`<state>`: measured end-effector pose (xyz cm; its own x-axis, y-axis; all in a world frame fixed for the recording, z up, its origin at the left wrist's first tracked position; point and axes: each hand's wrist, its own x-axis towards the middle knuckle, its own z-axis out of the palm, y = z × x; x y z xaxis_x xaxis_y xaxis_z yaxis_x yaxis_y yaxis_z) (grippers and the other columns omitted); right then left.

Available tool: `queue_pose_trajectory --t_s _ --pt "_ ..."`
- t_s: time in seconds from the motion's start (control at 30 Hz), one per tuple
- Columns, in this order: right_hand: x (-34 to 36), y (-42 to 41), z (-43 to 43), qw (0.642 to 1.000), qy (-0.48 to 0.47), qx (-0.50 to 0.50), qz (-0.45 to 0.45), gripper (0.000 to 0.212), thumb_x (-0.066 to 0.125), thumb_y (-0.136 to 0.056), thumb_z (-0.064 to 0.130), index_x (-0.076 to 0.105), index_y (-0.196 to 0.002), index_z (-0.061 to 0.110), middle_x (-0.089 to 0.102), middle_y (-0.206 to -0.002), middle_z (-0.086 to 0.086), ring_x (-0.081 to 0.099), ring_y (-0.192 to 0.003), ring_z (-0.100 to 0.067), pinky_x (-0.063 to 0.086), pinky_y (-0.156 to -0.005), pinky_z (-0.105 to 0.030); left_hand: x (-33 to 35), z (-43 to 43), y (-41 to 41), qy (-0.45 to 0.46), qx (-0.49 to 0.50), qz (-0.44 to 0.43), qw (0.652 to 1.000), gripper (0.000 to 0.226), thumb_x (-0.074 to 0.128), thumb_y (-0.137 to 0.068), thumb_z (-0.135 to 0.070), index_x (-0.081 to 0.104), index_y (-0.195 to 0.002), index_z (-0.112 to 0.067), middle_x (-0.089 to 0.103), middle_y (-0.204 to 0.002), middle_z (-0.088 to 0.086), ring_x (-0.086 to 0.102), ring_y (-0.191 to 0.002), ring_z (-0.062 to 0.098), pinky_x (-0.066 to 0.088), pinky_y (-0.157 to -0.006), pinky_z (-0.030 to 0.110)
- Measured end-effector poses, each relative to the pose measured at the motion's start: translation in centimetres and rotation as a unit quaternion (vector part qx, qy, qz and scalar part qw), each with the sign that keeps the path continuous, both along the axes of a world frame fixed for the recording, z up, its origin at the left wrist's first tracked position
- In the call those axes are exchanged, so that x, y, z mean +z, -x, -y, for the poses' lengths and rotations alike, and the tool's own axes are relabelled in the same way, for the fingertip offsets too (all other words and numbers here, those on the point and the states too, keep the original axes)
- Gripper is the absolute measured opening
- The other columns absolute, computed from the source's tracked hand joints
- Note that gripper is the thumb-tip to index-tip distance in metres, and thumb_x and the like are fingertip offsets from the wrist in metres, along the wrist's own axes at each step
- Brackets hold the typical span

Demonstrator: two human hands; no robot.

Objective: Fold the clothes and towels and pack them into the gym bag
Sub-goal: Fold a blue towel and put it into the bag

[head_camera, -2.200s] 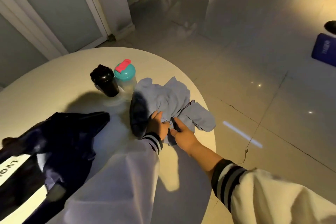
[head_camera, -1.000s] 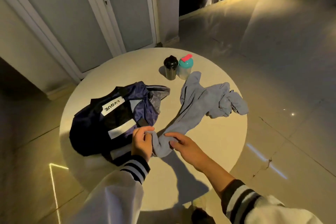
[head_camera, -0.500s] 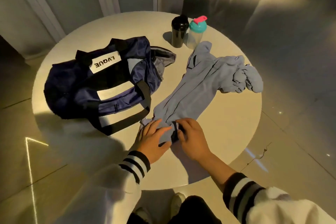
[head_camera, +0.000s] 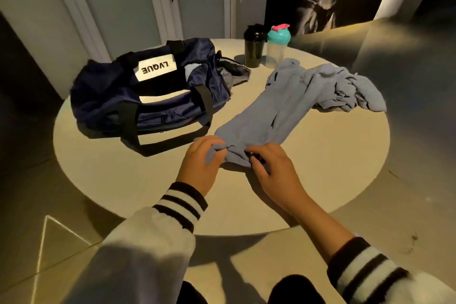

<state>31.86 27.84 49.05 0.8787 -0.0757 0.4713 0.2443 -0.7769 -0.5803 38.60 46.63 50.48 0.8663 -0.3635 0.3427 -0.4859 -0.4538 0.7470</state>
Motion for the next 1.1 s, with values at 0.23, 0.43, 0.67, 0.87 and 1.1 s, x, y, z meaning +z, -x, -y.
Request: queue_pose_trajectory --t_s 0.23,0.43,0.67,0.87,1.1 --pt "-1.3 1.8 -1.7 0.994 0.090 -0.042 -0.054 0.045 0.045 -0.102 0.043 0.042 -0.145 0.029 0.050 -0.133 -0.002 0.044 -0.124 -0.024 0.042 -0.103 -0.037 -0.1 -1.7 4.1 0.121 0.030 -0.130 0.984 0.027 0.050 -0.103 -0.014 0.057 -0.124 0.002 0.063 -0.117 0.017 0.060 -0.104 0.025 0.051 -0.093 0.023" --pt "-0.3 3.3 -2.4 1.000 0.019 0.017 -0.012 0.023 0.045 -0.106 0.025 0.063 -0.119 0.024 0.065 -0.103 0.009 0.055 -0.088 -0.011 0.041 -0.072 -0.022 0.0 -4.5 4.4 0.240 0.081 -0.121 0.960 0.014 0.049 -0.102 -0.042 0.059 -0.110 -0.037 0.066 -0.112 -0.009 0.063 -0.104 0.012 0.053 -0.085 0.030" --pt "0.2 4.4 -3.0 0.991 0.062 0.081 -0.090 0.050 0.014 -0.104 0.049 0.058 -0.127 0.041 0.054 -0.120 0.028 0.041 -0.112 0.008 0.023 -0.093 -0.032 1.0 -4.6 5.1 0.259 0.043 -0.180 0.948 0.030 0.037 -0.107 -0.039 0.058 -0.127 -0.029 0.060 -0.128 -0.002 0.059 -0.110 0.014 0.052 -0.091 0.035" --pt "-0.3 3.7 -3.7 0.975 0.180 0.003 -0.133 0.042 0.028 -0.107 0.046 0.049 -0.142 0.037 0.043 -0.151 0.008 0.028 -0.143 -0.015 0.009 -0.115 -0.043 -0.7 -5.3 4.5 0.144 0.124 -0.084 0.978 0.017 0.060 -0.097 -0.029 0.061 -0.111 -0.039 0.060 -0.124 -0.007 0.056 -0.118 0.019 0.051 -0.098 0.041" --pt "-0.4 3.7 -3.5 0.972 0.177 -0.044 -0.148 0.075 0.036 -0.080 0.054 0.034 -0.152 0.031 0.036 -0.156 0.005 0.019 -0.148 -0.020 0.006 -0.121 -0.055 -0.3 -2.7 3.8 -0.180 0.066 -0.116 0.975 0.046 0.042 -0.092 -0.054 0.052 -0.133 -0.034 0.064 -0.126 -0.001 0.056 -0.116 0.026 0.038 -0.108 0.048"
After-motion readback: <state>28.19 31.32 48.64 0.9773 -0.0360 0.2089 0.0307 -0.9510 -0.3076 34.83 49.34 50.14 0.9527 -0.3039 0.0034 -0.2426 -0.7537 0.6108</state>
